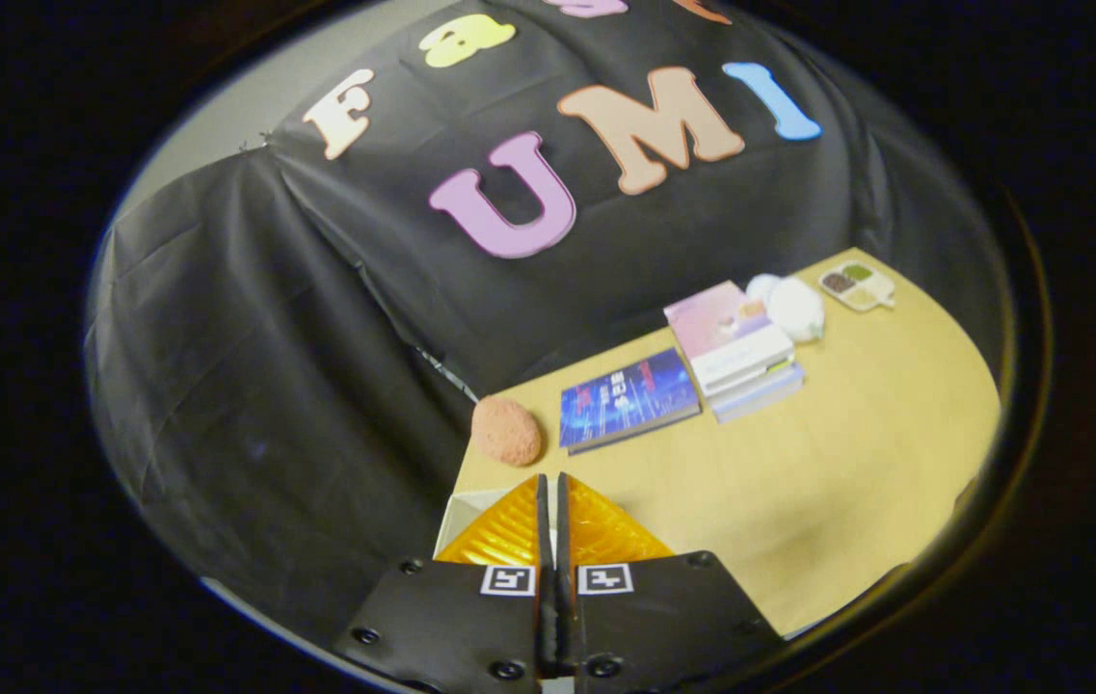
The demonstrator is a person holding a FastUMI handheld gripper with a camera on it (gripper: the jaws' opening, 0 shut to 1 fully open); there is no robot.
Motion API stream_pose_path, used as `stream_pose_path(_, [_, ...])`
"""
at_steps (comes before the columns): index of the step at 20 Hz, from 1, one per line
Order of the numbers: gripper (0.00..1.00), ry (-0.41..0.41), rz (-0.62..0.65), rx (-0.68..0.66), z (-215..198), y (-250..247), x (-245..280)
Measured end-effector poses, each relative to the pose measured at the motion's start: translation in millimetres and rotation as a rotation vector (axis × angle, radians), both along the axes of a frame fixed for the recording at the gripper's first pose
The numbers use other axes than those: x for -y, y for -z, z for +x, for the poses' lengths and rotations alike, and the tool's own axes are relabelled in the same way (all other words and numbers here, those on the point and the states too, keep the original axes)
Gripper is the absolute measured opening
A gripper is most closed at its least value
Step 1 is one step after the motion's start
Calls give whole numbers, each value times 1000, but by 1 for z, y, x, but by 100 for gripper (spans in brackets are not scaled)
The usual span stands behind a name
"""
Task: Open the storage box then place both shoes into the box .Put the left shoe in first, then the right shoe, with the right side of both shoes facing outward in a uniform manner.
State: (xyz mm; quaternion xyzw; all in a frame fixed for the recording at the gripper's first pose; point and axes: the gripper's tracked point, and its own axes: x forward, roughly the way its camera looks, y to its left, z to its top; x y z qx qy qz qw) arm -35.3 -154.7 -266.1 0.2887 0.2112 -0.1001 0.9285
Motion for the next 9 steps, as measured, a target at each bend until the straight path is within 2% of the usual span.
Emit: stream_pose_path(9, [2, 57, -323, 180, -10, -115, 61])
